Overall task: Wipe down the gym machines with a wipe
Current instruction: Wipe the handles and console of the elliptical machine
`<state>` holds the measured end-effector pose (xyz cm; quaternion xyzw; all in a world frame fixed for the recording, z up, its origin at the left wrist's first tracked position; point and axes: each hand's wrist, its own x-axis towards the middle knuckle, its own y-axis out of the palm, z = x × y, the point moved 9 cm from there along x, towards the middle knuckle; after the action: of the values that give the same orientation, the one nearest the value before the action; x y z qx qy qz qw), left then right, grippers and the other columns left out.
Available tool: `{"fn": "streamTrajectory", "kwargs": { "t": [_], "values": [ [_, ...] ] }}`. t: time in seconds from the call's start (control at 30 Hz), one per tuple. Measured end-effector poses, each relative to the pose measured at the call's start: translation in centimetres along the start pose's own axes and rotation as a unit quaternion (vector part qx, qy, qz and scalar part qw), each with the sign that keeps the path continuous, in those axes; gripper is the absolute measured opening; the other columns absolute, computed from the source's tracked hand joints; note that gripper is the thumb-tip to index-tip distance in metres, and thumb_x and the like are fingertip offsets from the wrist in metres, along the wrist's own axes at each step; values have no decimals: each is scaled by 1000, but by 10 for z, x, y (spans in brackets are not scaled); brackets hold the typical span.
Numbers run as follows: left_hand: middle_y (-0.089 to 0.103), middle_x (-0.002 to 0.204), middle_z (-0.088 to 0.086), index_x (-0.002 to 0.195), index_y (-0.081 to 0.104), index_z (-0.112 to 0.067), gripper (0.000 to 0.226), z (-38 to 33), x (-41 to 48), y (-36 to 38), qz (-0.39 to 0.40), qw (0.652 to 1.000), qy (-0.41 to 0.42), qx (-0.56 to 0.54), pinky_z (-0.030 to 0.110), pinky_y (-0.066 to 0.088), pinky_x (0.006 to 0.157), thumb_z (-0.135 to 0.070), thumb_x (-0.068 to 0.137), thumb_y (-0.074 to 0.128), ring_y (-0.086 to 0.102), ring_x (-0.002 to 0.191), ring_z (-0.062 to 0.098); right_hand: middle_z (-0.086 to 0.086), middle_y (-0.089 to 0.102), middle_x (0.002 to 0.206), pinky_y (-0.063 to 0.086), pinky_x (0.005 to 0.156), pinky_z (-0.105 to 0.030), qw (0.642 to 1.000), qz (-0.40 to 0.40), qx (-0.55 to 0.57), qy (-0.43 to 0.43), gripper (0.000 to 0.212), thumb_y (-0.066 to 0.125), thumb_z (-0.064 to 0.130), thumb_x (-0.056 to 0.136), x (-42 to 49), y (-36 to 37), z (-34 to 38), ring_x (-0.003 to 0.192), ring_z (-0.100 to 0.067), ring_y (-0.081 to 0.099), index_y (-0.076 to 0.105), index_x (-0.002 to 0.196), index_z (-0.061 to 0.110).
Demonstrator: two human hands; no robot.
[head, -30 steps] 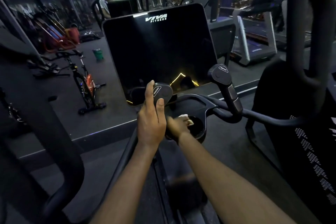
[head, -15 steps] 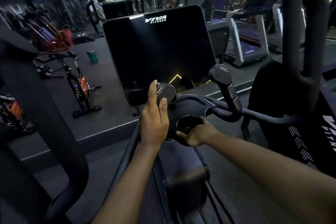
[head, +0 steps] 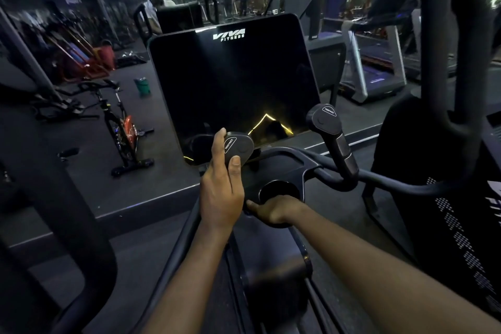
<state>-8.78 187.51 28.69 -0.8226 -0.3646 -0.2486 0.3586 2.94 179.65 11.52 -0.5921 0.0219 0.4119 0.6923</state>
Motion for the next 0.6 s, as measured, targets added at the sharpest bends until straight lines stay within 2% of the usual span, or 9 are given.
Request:
{"fn": "streamTrajectory", "kwargs": {
  "t": [0.07, 0.13, 0.2, 0.3, 0.4, 0.47, 0.5, 0.53, 0.6],
  "values": [
    [61, 111, 33, 160, 19, -28, 58, 0, 0, 1, -1, 1000, 0, 2, 38, 52, 69, -51, 107, 25, 62, 92, 46, -13, 69, 121, 49, 98, -42, 992, -27, 118, -24, 84, 31, 83, 87, -1, -4, 9, 110, -27, 64, 72, 118, 16],
    [62, 111, 29, 160, 20, -29, 58, 0, -2, 0, -4, 1000, 1, 5, 33, 52, 66, -52, 107, 25, 63, 90, 42, -8, 72, 114, 52, 95, -42, 981, -55, 183, -37, 76, 47, 80, 79, 1, -8, 12, 102, -24, 66, 72, 110, 15],
    [63, 109, 29, 159, 21, -28, 57, 1, -3, -1, -9, 1000, 3, 10, 28, 49, 65, -49, 107, 26, 63, 88, 40, -10, 68, 120, 51, 94, -36, 988, -54, 130, -66, 59, 56, 63, 88, -8, -10, 16, 108, -27, 64, 67, 116, 11],
    [63, 106, 28, 159, 21, -26, 55, 1, -2, -1, -13, 1000, 8, 11, 19, 43, 60, -45, 108, 27, 62, 82, 35, -16, 68, 119, 50, 88, -35, 993, -89, 2, -79, 38, 55, 40, 97, -26, -23, 8, 109, -34, 64, 68, 116, 9],
    [64, 103, 25, 159, 22, -25, 56, 2, -3, -1, -16, 1000, 10, 16, 5, 37, 61, -45, 108, 27, 60, 75, 28, -9, 68, 117, 41, 101, -40, 971, -192, -134, -53, 27, 53, 27, 99, -39, -54, -5, 113, -29, 63, 65, 120, 14],
    [64, 106, 25, 159, 21, -26, 55, 3, -3, 0, -10, 1000, 5, 14, 8, 41, 65, -46, 108, 27, 63, 83, 32, -3, 68, 119, 34, 106, -41, 940, -293, -165, -62, 27, 50, 23, 100, -46, -75, -6, 118, -25, 57, 64, 124, 21],
    [64, 111, 24, 159, 21, -27, 55, 3, -3, 0, -9, 1000, 3, 13, 13, 46, 68, -46, 108, 27, 64, 88, 33, -2, 64, 130, 30, 110, -40, 932, -320, -143, -92, 31, 49, 21, 102, -49, -79, -5, 128, -26, 50, 62, 130, 23],
    [64, 117, 21, 159, 20, -28, 55, 3, -3, -1, -9, 1000, 0, 11, 19, 51, 72, -46, 108, 28, 65, 93, 31, -2, 55, 143, 25, 116, -40, 930, -316, -132, -133, 36, 48, 19, 103, -48, -76, -5, 138, -29, 40, 60, 136, 24],
    [65, 122, 13, 159, 20, -28, 54, 2, -3, -2, -6, 1000, -2, 10, 16, 50, 74, -44, 108, 28, 66, 94, 24, -2, 46, 153, 15, 120, -35, 931, -255, -166, -203, 42, 48, 16, 101, -46, -57, -7, 144, -28, 35, 56, 141, 21]
  ]
}}
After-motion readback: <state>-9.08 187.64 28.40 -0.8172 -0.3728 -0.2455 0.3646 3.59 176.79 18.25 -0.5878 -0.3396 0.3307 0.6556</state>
